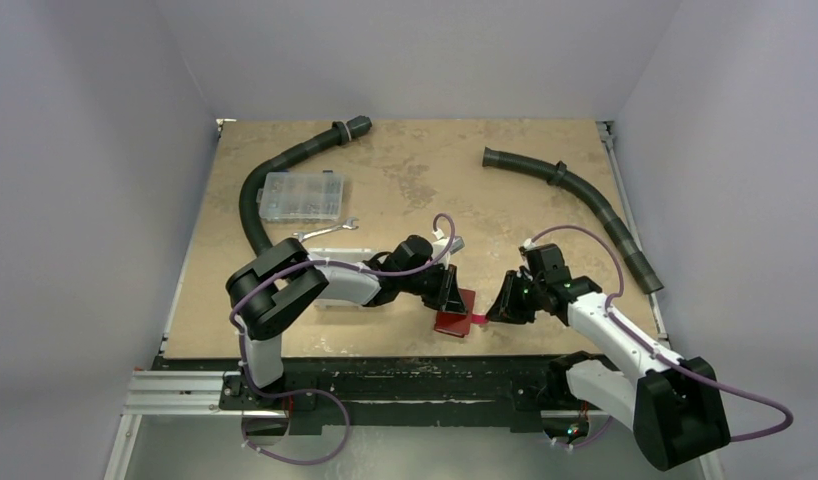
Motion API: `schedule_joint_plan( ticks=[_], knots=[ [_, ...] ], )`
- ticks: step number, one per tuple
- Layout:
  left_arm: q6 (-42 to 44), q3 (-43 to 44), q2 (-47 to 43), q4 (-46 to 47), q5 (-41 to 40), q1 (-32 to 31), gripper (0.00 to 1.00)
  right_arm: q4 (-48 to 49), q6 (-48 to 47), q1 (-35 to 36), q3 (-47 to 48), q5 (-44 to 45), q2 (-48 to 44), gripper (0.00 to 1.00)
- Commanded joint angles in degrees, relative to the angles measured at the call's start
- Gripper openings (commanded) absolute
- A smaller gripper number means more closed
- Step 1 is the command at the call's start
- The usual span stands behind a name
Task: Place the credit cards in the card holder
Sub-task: Close the card holder at the center of the board.
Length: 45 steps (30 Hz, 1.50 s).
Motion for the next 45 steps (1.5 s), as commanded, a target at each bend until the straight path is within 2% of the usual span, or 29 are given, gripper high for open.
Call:
schedule_joint_plan(
  ticks=[1,9,11,14,17,18,21,26,31,35,38,45],
  knots=[
    [1.1,-1.4,1.2,-1.7,-2.4,0.0,0.04,2.2,0.9,0.2,-0.4,-2.2,-1.4,0.23],
    [1.9,-1.0,0.6,-3.0,-2.6,0.0,0.04,4.8,1.2,0.3,-1.1,-4.4,-0.9,0.23],
    [2.0,-1.2,0.4,-3.0,-2.6,0.0,0.04,4.2,1.0,0.2,-0.8,-4.3,-1.1,0.18],
    [2.0,-1.3,0.2,-3.1,-2.7,0.0,0.04,3.4,0.7,0.2,-0.5,-3.8,-2.1,0.00],
    [2.1,-1.2,-0.3,-3.4,-2.7,0.0,0.04,3.1,0.6,0.3,-0.4,-3.8,-2.6,0.00],
    [2.0,-1.1,-0.5,-3.5,-2.7,0.0,0.06,3.1,0.4,0.3,-0.5,-4.0,-2.6,0.00],
    [1.3,-0.9,-1.7,-2.8,-1.4,0.2,0.20,3.4,-0.2,0.2,-0.4,-4.7,-2.8,0.00],
    [-0.5,-0.7,-5.2,-0.6,1.5,3.6,0.24,4.2,-1.2,0.2,0.3,-5.8,-2.3,0.00],
    [1.8,0.2,-5.3,-3.6,0.9,5.3,0.10,4.5,-1.9,0.3,1.1,-6.6,-1.0,0.00],
    [0.9,-0.1,-0.8,-0.7,2.6,4.9,0.04,4.3,-2.1,0.3,1.8,-7.0,-0.8,0.00],
    [-0.6,-0.6,1.7,2.7,3.0,3.2,0.03,4.4,-2.3,0.3,2.8,-7.9,-1.1,0.00],
    [-1.7,-2.9,3.1,3.8,0.0,2.6,0.00,8.3,-2.0,0.6,3.3,-14.1,0.8,0.00]
  ],
)
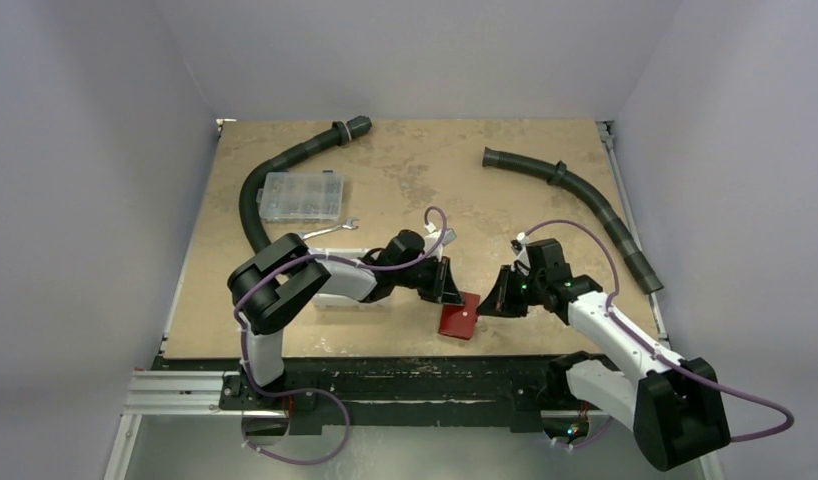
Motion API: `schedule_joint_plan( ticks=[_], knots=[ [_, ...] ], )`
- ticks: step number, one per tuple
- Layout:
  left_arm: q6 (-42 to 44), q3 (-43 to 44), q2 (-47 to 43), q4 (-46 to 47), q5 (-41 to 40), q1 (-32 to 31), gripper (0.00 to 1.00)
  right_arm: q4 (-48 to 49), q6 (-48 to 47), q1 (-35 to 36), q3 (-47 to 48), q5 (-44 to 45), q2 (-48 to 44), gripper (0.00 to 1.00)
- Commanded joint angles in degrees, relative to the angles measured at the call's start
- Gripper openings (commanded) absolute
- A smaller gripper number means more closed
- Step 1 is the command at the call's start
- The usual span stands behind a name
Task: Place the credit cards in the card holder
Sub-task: Close the card holder at the center of the board.
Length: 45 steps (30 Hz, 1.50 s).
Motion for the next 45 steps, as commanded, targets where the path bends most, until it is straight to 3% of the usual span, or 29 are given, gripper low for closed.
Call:
schedule_joint_plan(
  ticks=[1,33,38,45],
  knots=[
    [0.2,-2.5,1.7,-0.4,-2.7,-0.6,0.00,4.5,-0.7,0.7,2.6,-5.9,2.6,0.00],
    [-4.1,-6.3,3.0,8.0,-2.2,-0.6,0.00,14.8,0.8,3.3,3.8,-9.7,13.4,0.00],
    [-4.3,-7.1,-3.4,6.4,-1.7,1.5,0.18,14.2,0.7,3.2,2.6,-8.0,13.3,0.00],
    [3.4,-4.5,-14.9,-9.3,-5.5,2.2,0.33,14.9,0.7,3.2,2.0,-7.3,14.5,0.00]
  ],
)
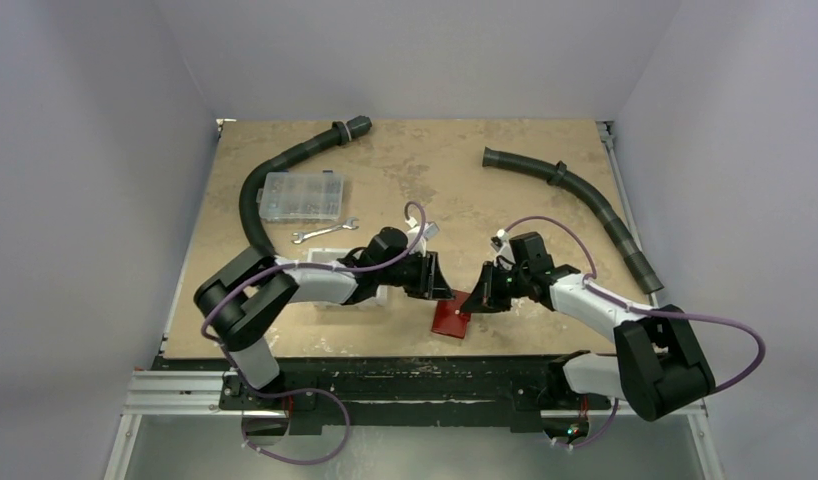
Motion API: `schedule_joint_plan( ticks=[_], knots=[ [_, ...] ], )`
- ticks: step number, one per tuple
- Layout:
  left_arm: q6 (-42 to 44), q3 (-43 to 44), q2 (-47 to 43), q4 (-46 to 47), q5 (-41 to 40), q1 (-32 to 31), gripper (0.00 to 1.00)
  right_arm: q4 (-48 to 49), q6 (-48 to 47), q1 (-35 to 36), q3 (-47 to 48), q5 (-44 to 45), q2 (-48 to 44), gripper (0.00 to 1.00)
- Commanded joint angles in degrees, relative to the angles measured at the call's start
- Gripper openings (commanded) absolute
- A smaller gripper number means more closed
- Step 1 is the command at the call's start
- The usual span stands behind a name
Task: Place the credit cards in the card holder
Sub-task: Close the card holder at the center of the board.
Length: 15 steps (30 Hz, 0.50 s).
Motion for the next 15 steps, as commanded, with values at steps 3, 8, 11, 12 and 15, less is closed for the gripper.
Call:
schedule_joint_plan(
  ticks=[3,8,11,12,15],
  knots=[
    [8.0,0.8,-10.0,-13.8,-4.8,0.2,0.35,2.9,-0.1,0.2,0.9,-0.4,0.7,0.00],
    [7.1,-1.4,-6.7,-10.7,-1.1,-0.9,0.22,3.9,-1.0,0.2,1.3,-2.3,1.3,0.00],
    [6.8,-1.2,-3.3,-8.8,-0.8,-2.4,0.17,4.8,-1.7,0.2,1.2,-3.5,1.8,0.00],
    [6.9,-1.1,-2.2,-8.6,-1.3,-2.6,0.15,4.9,-2.0,0.2,1.3,-3.9,2.0,0.00],
    [6.7,-1.3,-0.1,-7.9,-2.2,-3.1,0.09,5.3,-3.1,0.2,1.5,-5.0,2.4,0.00]
  ],
)
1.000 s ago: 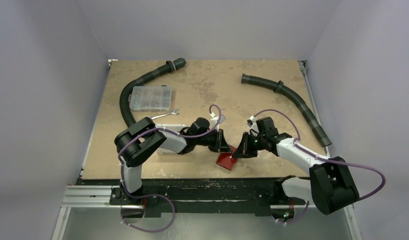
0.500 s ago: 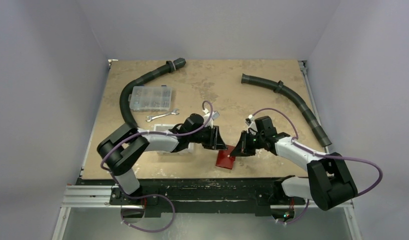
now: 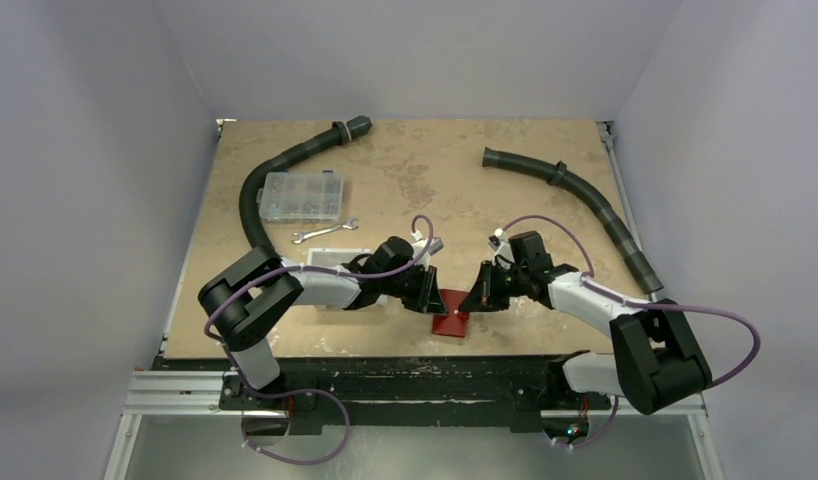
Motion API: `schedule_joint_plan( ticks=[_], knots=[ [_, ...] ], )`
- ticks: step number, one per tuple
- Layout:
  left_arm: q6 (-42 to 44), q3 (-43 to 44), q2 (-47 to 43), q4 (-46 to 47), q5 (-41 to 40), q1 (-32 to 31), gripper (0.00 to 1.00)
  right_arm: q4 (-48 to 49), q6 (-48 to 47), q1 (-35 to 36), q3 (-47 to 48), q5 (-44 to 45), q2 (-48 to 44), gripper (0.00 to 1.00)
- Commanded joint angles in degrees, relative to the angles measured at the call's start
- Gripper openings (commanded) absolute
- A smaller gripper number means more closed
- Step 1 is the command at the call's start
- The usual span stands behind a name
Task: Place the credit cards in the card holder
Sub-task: Close the card holder at the center of the board.
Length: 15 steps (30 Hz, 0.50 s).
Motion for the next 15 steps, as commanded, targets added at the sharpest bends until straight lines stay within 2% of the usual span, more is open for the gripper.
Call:
schedule_joint_plan(
  ticks=[1,15],
  knots=[
    [1.1,-0.6,2.5,1.9,-0.8,-1.0,0.08,3.2,-2.5,0.2,1.5,-3.1,0.8,0.00],
    [0.7,-1.3,2.5,2.6,-2.3,-1.1,0.03,2.6,-4.5,0.2,3.0,-4.4,5.3,0.00]
  ],
)
